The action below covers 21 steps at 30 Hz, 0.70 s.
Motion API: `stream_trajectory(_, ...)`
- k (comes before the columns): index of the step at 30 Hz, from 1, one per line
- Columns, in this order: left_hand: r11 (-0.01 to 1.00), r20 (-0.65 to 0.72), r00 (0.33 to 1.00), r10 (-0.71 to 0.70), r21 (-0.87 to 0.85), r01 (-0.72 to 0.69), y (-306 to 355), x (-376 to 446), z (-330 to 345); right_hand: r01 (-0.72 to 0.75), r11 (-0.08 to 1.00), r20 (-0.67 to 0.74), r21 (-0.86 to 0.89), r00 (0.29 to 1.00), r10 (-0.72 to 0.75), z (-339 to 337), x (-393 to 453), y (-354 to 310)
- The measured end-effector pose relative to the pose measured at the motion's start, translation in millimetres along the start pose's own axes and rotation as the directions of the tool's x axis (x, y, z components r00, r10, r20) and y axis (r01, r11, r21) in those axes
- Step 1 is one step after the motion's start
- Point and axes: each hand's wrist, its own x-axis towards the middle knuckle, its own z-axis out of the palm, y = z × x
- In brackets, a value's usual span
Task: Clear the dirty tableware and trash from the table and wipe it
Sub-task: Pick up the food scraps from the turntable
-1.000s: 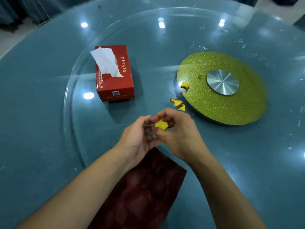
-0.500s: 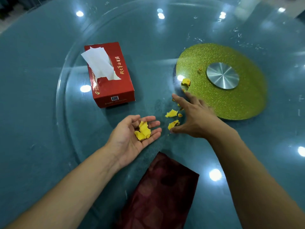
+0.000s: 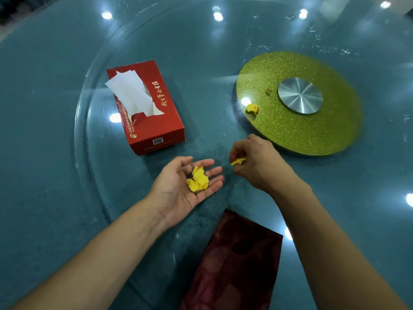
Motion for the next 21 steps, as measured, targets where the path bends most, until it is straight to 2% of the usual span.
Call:
stream_trajectory(9, 0.999, -0.011, 1.000, -0.003, 0.038, 0.004, -6.0, 1.0, 8.9, -0.125, 0.976, -0.059, 0.177, 0.989, 0.137, 2.3, -8.6, 9.4)
stream_trajectory(16, 0.998, -0.054, 0.998, 0.015, 0.060, -0.012, -7.6, 4.2, 19.0, -0.154, 0.901, -0.058, 0.405, 0.979, 0.194, -7.0, -17.1, 6.5)
stream_trajectory(19, 0.997, -0.055, 0.998, 0.009, 0.075, -0.005, -7.5, 7.3, 23.7, -0.115, 0.842, -0.062, 0.527, 0.983, 0.173, -20.3, -19.4, 0.5)
stream_trajectory(21, 0.997, -0.061, 0.998, 0.007, 0.071, -0.003, -8.1, 10.4, 29.9, -0.065, 0.826, -0.024, 0.560, 0.995, 0.095, -26.8, -21.7, -8.4)
